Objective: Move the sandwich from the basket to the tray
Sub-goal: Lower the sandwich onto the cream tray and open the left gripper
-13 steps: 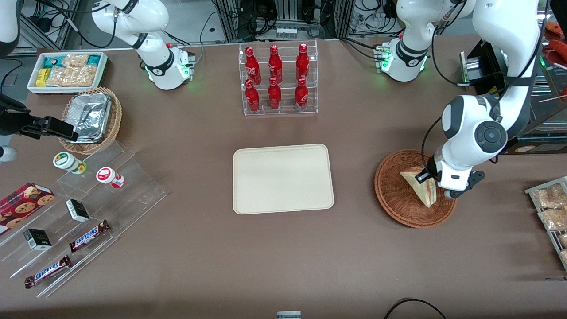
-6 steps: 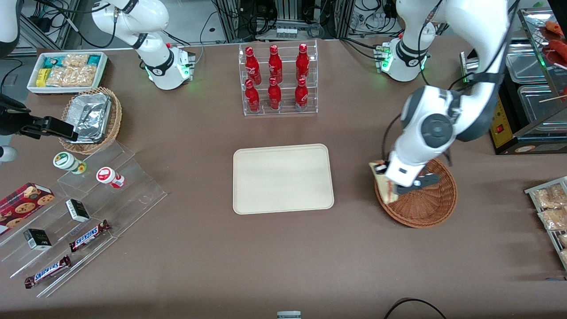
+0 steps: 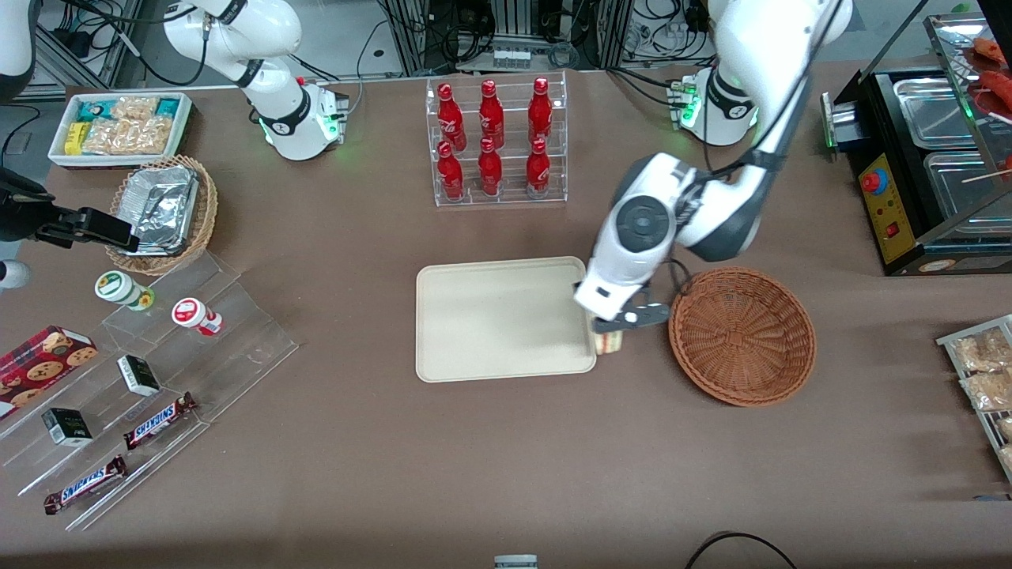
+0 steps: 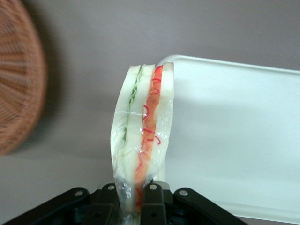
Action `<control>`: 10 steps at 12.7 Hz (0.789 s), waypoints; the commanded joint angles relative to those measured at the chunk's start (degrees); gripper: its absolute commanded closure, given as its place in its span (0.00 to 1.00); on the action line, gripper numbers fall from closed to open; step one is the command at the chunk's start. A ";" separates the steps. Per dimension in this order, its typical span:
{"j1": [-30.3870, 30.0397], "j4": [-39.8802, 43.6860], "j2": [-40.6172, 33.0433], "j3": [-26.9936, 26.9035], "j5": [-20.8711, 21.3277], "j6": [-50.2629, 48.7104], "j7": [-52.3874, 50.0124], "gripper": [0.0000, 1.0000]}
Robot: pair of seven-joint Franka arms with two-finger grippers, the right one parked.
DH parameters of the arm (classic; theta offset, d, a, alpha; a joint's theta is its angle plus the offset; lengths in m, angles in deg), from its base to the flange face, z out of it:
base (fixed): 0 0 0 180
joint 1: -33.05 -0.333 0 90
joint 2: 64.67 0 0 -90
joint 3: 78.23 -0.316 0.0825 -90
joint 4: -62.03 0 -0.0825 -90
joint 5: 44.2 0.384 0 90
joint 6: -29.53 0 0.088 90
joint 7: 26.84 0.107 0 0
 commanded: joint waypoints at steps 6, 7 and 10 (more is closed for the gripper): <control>12.75 19.94 16.09 -0.85 0.17 -1.41 -11.54 1.00; 13.46 21.52 17.41 -0.94 0.26 -1.50 -12.50 1.00; 15.31 25.22 20.41 -1.29 0.44 -3.51 -14.62 1.00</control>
